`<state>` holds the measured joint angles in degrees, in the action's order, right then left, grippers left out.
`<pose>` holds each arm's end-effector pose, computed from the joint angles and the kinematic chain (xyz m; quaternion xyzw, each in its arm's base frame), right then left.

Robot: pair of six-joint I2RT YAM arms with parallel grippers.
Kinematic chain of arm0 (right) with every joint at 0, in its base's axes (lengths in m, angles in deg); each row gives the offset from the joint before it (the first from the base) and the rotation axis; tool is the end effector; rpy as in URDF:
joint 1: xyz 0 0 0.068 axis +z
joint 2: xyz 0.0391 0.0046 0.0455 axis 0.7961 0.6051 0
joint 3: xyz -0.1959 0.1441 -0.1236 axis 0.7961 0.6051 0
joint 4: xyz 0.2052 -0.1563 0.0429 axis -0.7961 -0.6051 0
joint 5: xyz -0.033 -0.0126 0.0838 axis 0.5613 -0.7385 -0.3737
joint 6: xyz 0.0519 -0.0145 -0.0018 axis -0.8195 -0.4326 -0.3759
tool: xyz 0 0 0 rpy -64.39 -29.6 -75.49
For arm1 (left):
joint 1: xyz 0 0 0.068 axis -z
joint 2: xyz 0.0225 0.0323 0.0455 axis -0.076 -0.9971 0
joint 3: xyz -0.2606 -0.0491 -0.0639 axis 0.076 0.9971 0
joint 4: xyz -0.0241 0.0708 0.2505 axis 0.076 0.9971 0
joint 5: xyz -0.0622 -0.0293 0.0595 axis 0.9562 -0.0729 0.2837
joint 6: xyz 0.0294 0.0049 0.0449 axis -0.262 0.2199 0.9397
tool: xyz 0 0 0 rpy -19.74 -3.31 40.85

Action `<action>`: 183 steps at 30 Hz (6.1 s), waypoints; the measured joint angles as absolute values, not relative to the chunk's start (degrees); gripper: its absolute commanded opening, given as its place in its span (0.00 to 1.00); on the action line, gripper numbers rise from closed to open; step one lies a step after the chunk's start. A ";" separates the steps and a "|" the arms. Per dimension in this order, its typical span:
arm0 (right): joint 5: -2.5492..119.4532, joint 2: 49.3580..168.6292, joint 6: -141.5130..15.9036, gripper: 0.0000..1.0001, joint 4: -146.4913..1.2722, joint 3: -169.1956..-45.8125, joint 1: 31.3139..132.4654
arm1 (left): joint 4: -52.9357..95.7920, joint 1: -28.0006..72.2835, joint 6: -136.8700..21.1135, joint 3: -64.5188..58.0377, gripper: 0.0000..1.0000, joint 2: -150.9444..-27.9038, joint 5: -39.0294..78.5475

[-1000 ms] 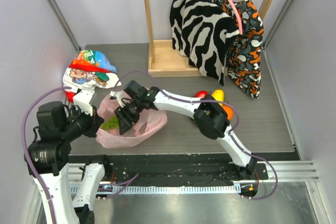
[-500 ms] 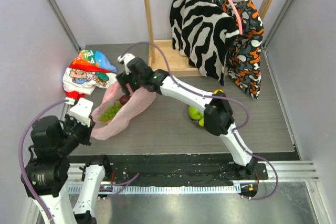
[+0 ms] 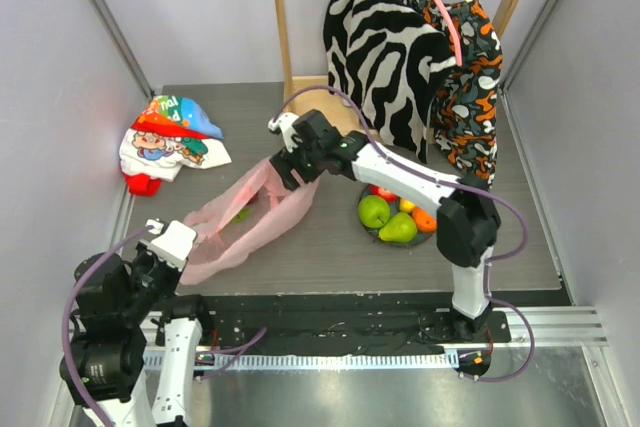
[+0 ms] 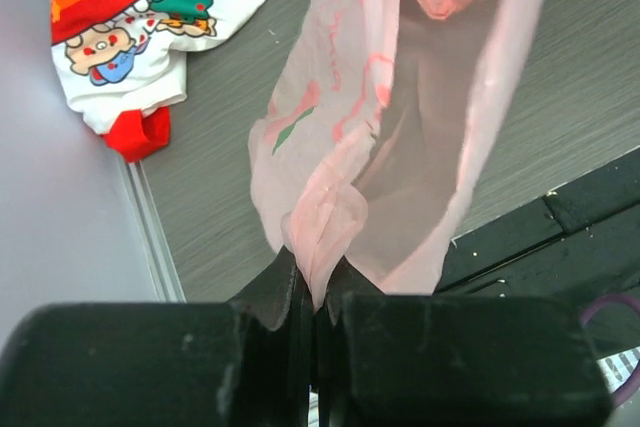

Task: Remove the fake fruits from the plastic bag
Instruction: Adjust the plastic bag at the center of the board, then take out the fake fruit from the plastic bag, then place the fake fruit on the plate, then take out the fake fruit from the plastic bag.

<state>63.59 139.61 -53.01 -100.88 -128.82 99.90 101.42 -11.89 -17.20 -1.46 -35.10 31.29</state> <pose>0.3043 0.3303 0.2788 -0.3970 0.8288 0.1666 0.3573 -0.0159 -0.0142 0.3819 0.2447 0.8156 0.0179 0.5240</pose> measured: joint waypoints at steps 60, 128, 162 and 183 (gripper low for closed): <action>48.77 174.61 -69.22 0.84 -90.14 -159.61 104.99 | 101.03 -14.25 -22.94 0.07 0.00 -42.16 34.28; 25.69 131.61 -19.61 0.32 -139.19 -136.49 65.30 | 77.11 -14.88 -37.22 2.49 0.00 -53.26 29.02; 27.94 128.05 -17.66 0.85 -139.58 -144.79 80.58 | 86.91 -14.88 -31.49 3.22 0.00 -48.32 28.19; 43.22 162.69 -52.57 0.88 -108.07 -154.76 105.75 | 100.70 -14.88 -22.84 0.70 0.00 -44.06 31.49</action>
<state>43.22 162.69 -52.57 -108.07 -154.76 105.75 100.70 -14.88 -22.84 0.70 -44.06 31.49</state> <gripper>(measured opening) 0.864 0.030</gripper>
